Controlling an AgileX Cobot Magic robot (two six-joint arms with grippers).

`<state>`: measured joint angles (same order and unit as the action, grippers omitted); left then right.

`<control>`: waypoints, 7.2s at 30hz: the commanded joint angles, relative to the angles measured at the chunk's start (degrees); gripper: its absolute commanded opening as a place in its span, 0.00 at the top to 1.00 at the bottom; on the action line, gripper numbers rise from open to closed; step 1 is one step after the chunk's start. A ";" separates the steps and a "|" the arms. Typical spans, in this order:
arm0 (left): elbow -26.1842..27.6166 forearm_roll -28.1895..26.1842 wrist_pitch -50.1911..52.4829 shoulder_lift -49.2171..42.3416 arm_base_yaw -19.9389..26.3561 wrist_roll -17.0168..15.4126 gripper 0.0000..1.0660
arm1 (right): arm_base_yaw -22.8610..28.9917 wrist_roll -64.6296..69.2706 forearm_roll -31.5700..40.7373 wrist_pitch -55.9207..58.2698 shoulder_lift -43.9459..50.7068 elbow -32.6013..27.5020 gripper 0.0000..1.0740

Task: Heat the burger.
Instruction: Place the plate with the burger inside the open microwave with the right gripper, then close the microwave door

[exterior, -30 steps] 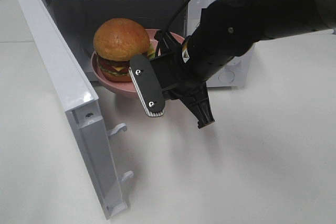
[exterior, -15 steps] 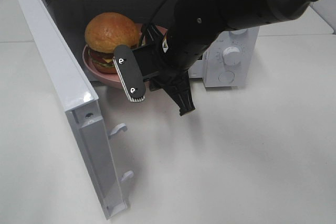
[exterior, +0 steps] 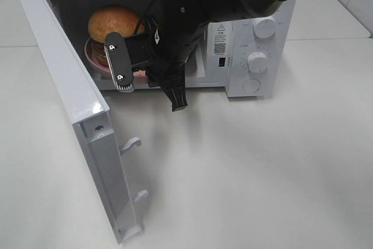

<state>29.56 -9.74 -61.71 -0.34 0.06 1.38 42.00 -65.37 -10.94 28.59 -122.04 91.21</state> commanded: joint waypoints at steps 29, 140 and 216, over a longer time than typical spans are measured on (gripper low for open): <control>-0.11 -0.06 0.74 -0.92 0.11 0.00 0.06 | -1.43 4.98 -2.06 -0.46 -6.53 11.63 0.78; -0.11 -0.06 0.74 -0.92 0.11 0.00 0.06 | -2.81 68.75 -3.32 31.86 73.28 -47.56 0.29; -0.11 -0.11 0.74 -0.92 0.11 0.00 0.06 | -34.78 70.30 2.86 26.59 123.93 -63.14 0.34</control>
<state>29.56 -9.74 -61.71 -0.34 0.06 1.38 7.62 5.50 -8.02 55.52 0.29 28.07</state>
